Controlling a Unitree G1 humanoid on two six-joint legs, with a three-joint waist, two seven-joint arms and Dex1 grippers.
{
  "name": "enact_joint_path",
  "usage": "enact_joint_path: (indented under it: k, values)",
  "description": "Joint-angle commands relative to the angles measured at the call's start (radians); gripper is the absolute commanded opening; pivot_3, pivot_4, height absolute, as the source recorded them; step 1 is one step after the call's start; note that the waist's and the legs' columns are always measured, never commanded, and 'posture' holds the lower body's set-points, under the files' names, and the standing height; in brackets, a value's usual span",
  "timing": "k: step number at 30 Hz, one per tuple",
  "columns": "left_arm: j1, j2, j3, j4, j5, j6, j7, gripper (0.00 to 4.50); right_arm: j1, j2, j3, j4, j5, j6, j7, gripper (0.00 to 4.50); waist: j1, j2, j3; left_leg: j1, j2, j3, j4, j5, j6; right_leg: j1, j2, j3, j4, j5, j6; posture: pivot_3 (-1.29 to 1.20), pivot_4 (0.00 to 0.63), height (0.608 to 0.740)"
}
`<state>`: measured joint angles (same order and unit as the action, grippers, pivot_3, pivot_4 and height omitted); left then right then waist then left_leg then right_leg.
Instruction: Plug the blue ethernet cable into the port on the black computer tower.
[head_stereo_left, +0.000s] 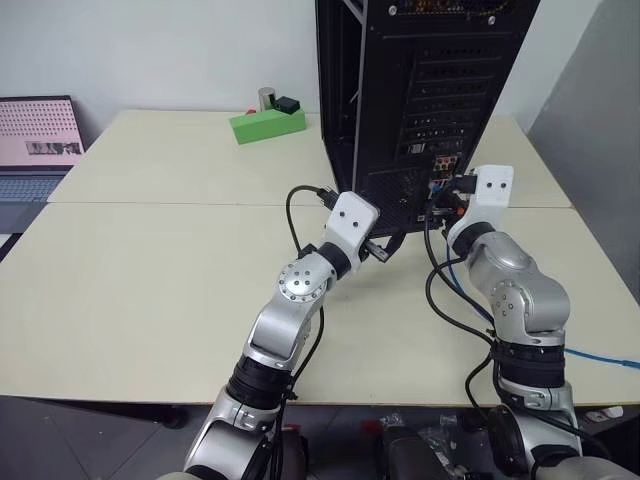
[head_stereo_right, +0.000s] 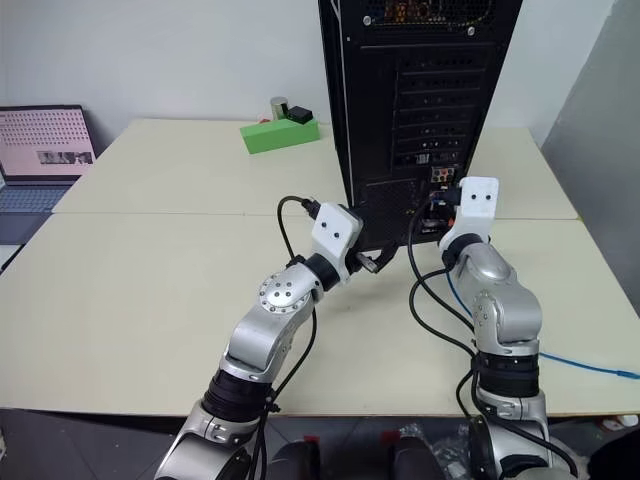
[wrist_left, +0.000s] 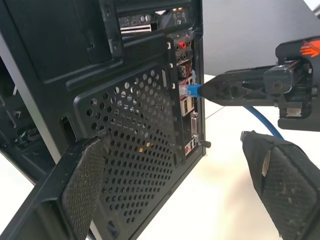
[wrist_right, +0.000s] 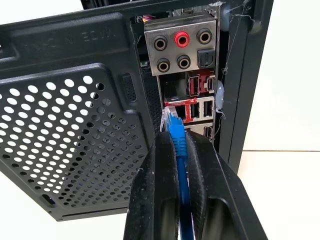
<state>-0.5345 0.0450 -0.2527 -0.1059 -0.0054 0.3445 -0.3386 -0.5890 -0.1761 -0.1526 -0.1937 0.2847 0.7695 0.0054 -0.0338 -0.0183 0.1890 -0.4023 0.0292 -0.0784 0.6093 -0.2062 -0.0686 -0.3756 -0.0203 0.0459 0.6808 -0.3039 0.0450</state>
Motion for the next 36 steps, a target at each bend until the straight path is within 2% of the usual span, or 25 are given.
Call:
enact_joint_path:
  k: [1,12,36]
  values:
    - [-0.003,0.0,-0.006,-0.022,0.006,-0.021,-0.001,4.43,-0.03,-0.011,0.002,-0.02,-0.013,-0.016,0.003,0.0,0.0,0.0,0.0,0.0,0.0,0.0,0.0,0.0,0.0,0.0,0.0,0.0,0.0,0.0,0.0,0.0,0.15,0.74]
    - [0.001,-0.003,-0.011,-0.023,0.01,-0.023,-0.001,4.43,-0.018,-0.024,0.003,-0.063,-0.013,0.033,0.011,0.0,0.0,0.0,0.0,0.0,0.0,0.0,0.0,0.0,0.0,0.0,0.0,0.0,0.0,0.0,0.0,0.0,0.15,0.74]
    - [0.006,-0.001,-0.012,-0.022,0.015,-0.027,-0.002,4.43,-0.029,-0.026,-0.006,-0.048,-0.035,0.017,0.007,0.0,0.001,0.0,0.0,-0.001,0.0,0.0,0.0,0.0,0.0,-0.001,0.0,0.0,0.0,0.0,0.0,0.0,0.15,0.74]
